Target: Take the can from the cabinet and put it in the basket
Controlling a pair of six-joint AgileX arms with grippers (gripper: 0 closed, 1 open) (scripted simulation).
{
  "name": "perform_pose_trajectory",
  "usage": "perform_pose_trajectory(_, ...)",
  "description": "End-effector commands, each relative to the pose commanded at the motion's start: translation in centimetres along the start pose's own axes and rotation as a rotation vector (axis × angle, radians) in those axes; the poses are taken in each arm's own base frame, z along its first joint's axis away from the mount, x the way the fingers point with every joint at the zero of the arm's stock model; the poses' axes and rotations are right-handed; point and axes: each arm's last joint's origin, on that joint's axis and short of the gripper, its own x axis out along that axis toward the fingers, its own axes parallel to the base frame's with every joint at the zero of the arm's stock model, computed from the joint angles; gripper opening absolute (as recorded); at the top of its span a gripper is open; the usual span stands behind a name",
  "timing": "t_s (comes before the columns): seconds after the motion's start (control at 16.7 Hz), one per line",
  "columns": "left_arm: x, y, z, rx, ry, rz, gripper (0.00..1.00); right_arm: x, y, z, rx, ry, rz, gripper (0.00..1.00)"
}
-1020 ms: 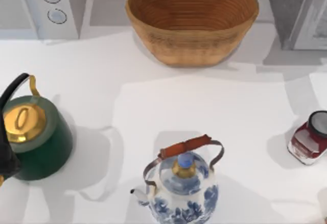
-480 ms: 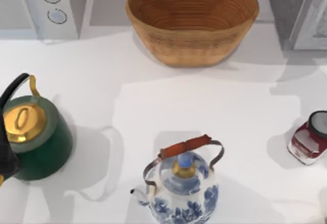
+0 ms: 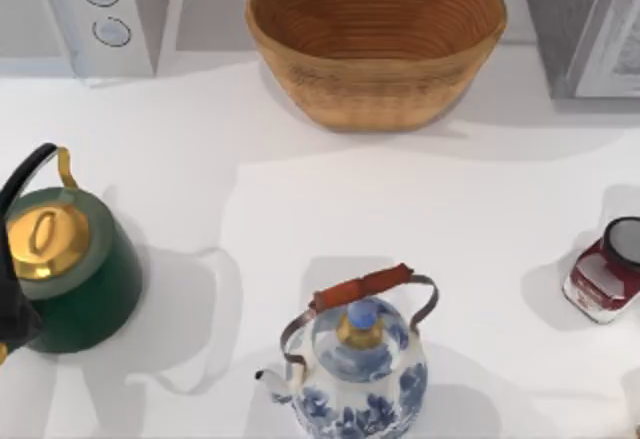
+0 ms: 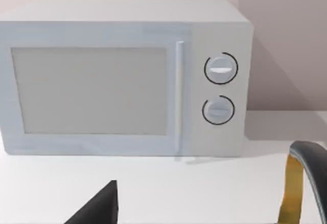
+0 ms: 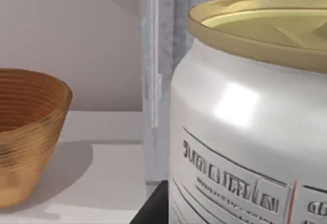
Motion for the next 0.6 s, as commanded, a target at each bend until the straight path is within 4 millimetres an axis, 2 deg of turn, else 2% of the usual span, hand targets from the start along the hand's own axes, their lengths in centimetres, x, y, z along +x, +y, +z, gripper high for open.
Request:
perform_pose_trajectory(0.12,0.0,0.0,0.0,0.0,0.0,0.0,1.0,0.2,-0.3,-4.3,0.005,-0.016,0.003,0.0)
perform_pose_trajectory(0.3,0.0,0.0,0.0,0.0,0.0,0.0,1.0,0.4,-0.6,-8.7,0.01,-0.068,0.007,0.0)
perform_pose_trajectory(0.42,0.0,0.0,0.0,0.0,0.0,0.0,1.0,0.6,-0.7,-10.3,0.01,-0.1,0.009,0.0)
perform_pose_trajectory(0.6,0.0,0.0,0.0,0.0,0.0,0.0,1.0,0.7,-0.8,-11.1,0.01,-0.117,0.01,0.0)
